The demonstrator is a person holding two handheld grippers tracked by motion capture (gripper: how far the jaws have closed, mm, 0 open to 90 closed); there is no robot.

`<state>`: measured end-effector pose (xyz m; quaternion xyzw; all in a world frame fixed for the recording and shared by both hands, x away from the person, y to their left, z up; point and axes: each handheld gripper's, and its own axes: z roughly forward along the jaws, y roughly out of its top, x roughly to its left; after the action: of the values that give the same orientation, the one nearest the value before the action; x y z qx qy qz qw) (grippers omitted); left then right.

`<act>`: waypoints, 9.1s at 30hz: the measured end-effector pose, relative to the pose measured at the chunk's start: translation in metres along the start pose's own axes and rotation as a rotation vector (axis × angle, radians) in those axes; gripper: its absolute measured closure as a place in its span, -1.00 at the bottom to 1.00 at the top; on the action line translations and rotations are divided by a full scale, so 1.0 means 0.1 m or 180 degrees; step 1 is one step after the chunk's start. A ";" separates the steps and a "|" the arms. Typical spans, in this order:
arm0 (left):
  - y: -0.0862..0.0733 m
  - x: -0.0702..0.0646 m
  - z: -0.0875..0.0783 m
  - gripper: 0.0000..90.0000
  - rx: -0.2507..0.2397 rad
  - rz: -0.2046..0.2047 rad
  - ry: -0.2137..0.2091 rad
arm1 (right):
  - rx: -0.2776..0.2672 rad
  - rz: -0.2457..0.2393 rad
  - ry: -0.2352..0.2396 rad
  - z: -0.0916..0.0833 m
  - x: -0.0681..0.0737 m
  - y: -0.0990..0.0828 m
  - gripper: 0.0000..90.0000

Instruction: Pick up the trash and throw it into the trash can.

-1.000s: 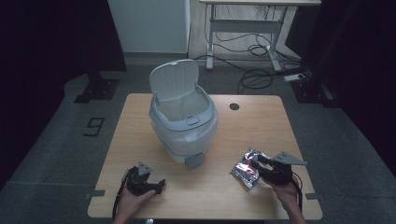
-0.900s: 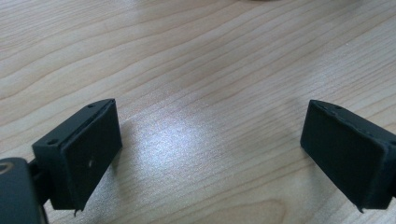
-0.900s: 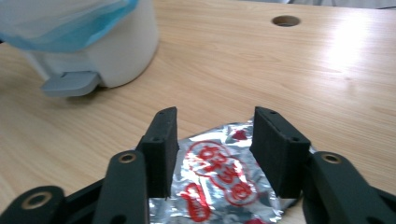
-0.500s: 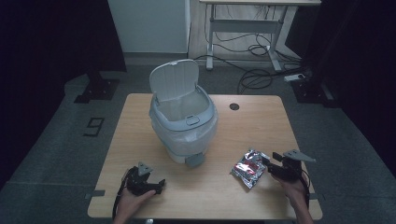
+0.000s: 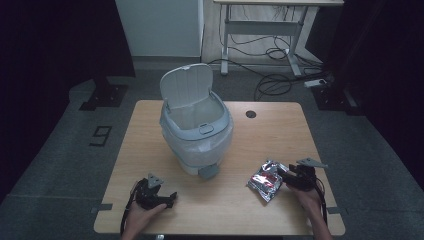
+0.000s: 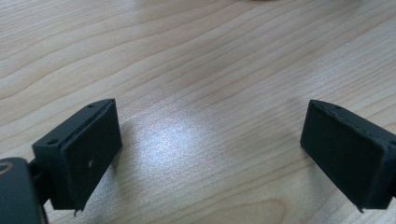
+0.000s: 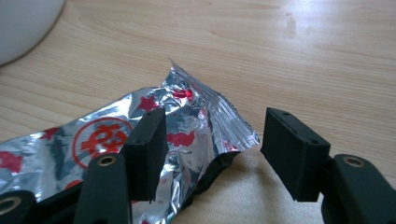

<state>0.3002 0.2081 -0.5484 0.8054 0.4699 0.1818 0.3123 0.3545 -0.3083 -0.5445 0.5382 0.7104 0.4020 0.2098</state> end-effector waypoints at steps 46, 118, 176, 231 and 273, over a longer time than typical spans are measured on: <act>0.00 0.00 0.00 -0.89 0.0000 0.0008 -0.0008 | -0.0588 0.0336 0.0494 -0.45 0.13 0.21 1.00; 0.00 0.01 0.00 -0.89 0.0006 0.0021 -0.0015 | -0.1409 0.0010 0.1105 -1.07 1.13 1.84 1.00; 0.00 0.02 -0.01 -0.89 0.0003 0.0049 -0.0052 | -0.1500 -0.0003 0.1023 -0.81 1.41 2.41 1.00; 0.01 0.04 0.00 -0.90 0.0007 0.0102 -0.0099 | -0.1492 0.0058 0.1006 -0.33 1.84 2.75 1.00; 0.01 0.05 0.00 -0.90 0.0014 0.0118 -0.0104 | -0.1067 -0.0345 0.1029 -0.17 1.92 2.48 0.30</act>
<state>0.3035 0.2120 -0.5480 0.8175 0.4501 0.1734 0.3147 0.4258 -0.1111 -0.3106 0.3855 0.6860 0.5834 0.2010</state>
